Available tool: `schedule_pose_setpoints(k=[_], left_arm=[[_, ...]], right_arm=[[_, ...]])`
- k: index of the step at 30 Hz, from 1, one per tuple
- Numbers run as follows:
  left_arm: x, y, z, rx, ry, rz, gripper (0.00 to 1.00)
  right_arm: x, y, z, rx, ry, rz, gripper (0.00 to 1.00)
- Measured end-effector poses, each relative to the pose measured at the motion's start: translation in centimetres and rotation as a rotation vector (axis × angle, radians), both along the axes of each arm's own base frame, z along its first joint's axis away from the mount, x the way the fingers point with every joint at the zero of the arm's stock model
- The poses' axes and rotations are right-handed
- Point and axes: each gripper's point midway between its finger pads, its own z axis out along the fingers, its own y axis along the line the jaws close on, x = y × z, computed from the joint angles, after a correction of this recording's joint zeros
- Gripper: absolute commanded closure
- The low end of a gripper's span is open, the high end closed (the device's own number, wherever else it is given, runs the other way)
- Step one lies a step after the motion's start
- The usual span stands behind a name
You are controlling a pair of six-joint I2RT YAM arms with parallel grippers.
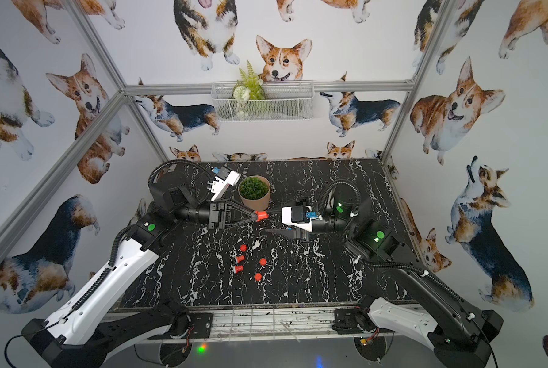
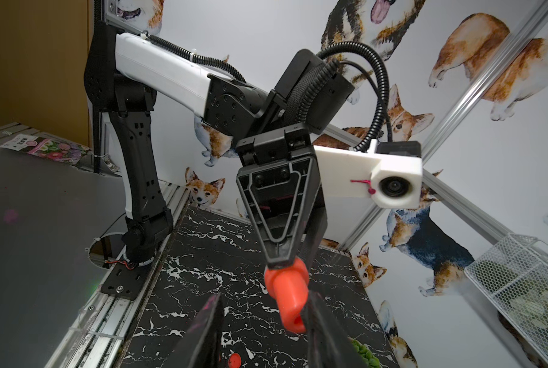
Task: Close the stamp cap
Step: Pick up the stamp from the center of the board.
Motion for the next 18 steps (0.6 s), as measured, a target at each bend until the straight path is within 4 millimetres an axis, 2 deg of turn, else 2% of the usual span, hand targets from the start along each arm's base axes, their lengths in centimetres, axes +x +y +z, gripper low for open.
schedule_pose_setpoints(k=[6, 18], left_arm=[[-0.4, 0.0, 0.1, -0.001, 0.000, -0.016, 1.00], [-0.6, 0.0, 0.1, -0.003, -0.001, -0.022, 1.00]], right_arm=[[0.5, 0.6, -0.4, -0.012, 0.002, -0.005, 0.58], [0.7, 1.4, -0.6, -0.016, 0.005, 0.008, 0.70]])
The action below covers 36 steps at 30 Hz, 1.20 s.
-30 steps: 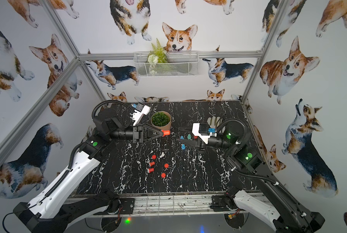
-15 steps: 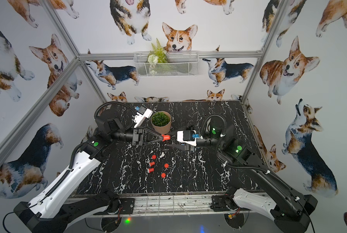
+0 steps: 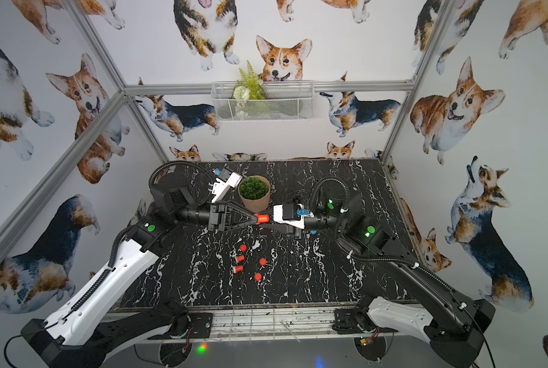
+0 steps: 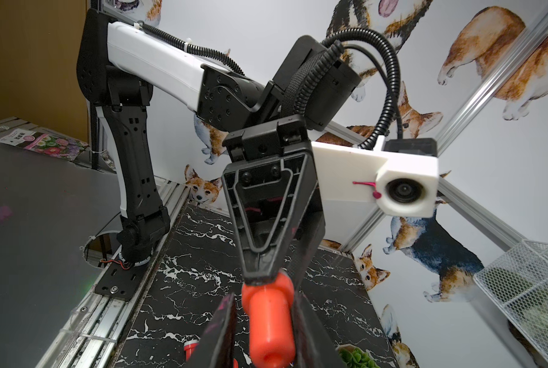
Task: Close the stamp cap
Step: Pick up the stamp from the center of the board.
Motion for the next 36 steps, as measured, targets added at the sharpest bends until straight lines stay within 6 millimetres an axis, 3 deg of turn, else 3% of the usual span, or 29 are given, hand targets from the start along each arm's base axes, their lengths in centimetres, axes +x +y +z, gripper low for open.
schedule_pose_setpoints(k=[12, 14, 18, 22, 29, 33, 36], left_arm=[[-0.2, 0.1, 0.2, -0.003, -0.006, 0.002, 0.98], [-0.2, 0.1, 0.1, -0.001, -0.006, 0.002, 0.92], [0.0, 0.1, 0.1, 0.014, -0.019, 0.015, 0.71], [0.4, 0.2, -0.4, 0.047, -0.034, 0.051, 0.58], [4.0, 1.7, -2.6, 0.166, -0.068, 0.250, 0.53], [6.8, 3.5, -4.7, 0.269, -0.075, 0.407, 0.52], [8.9, 5.4, -6.3, 0.356, -0.087, 0.530, 0.51]], right_arm=[[0.0, 0.2, 0.1, 0.007, -0.006, 0.003, 0.87], [0.0, 0.2, 0.2, 0.009, -0.005, 0.000, 0.91], [0.2, 0.0, 0.0, 0.010, -0.004, -0.021, 0.96], [0.4, -0.2, -0.4, 0.004, 0.027, -0.054, 0.99], [1.0, -0.1, -1.9, -0.031, 0.140, -0.162, 1.00], [0.3, 0.8, -3.3, -0.072, 0.224, -0.210, 1.00], [0.9, 1.4, -5.2, -0.123, 0.329, -0.300, 1.00]])
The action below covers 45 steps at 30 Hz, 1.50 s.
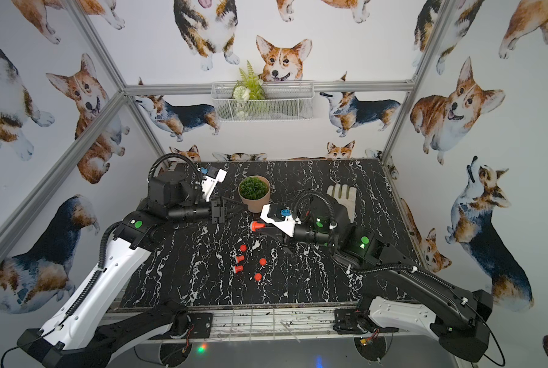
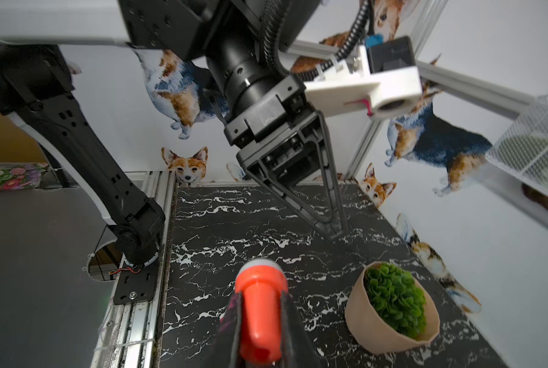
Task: Close the stamp cap
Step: Pick up the stamp from the center of the board, then close the cover of the stamp.
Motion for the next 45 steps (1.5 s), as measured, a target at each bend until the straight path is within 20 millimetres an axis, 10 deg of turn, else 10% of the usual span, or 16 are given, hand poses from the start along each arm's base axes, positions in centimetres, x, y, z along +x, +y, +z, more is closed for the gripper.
schedule_pose_setpoints(k=[11, 26, 45], left_arm=[[5.8, 8.4, -7.0, 0.242, 0.040, 0.393, 0.49], [8.9, 15.1, -13.3, 0.375, 0.078, 0.636, 0.47], [8.5, 16.7, -12.6, 0.407, 0.017, 0.704, 0.46]], right_arm=[[3.9, 0.2, -8.9, -0.206, 0.482, -0.420, 1.00], [3.0, 1.5, -22.5, -0.616, 0.888, -0.633, 0.98], [4.0, 2.9, -30.8, -0.800, 0.979, -0.704, 1.00]])
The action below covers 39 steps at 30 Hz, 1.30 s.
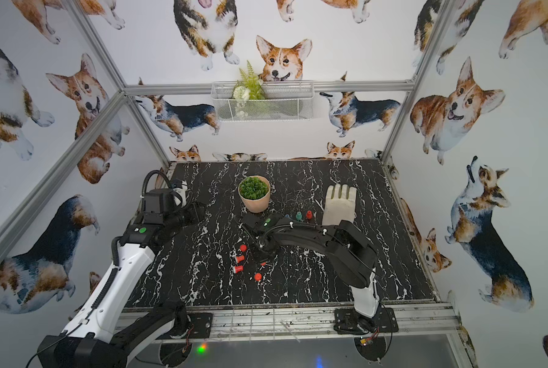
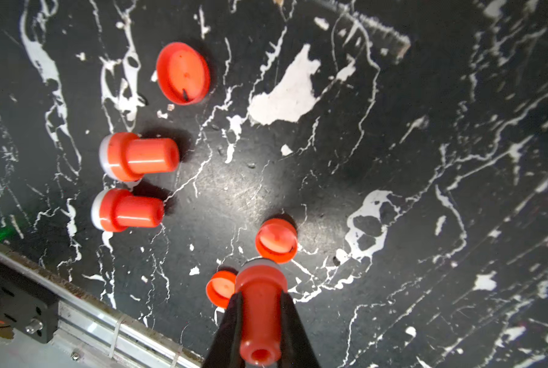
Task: Close the stamp cap
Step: Close the cover of the stamp.
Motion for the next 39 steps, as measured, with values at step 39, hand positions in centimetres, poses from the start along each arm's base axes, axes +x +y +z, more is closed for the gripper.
schedule_pose_setpoints(k=[39], left_arm=[[0.1, 0.0, -0.4, 0.003, 0.011, -0.002, 0.45]], right_arm=[[0.3, -0.3, -2.9, -0.081, 0.042, 0.026, 1.00]])
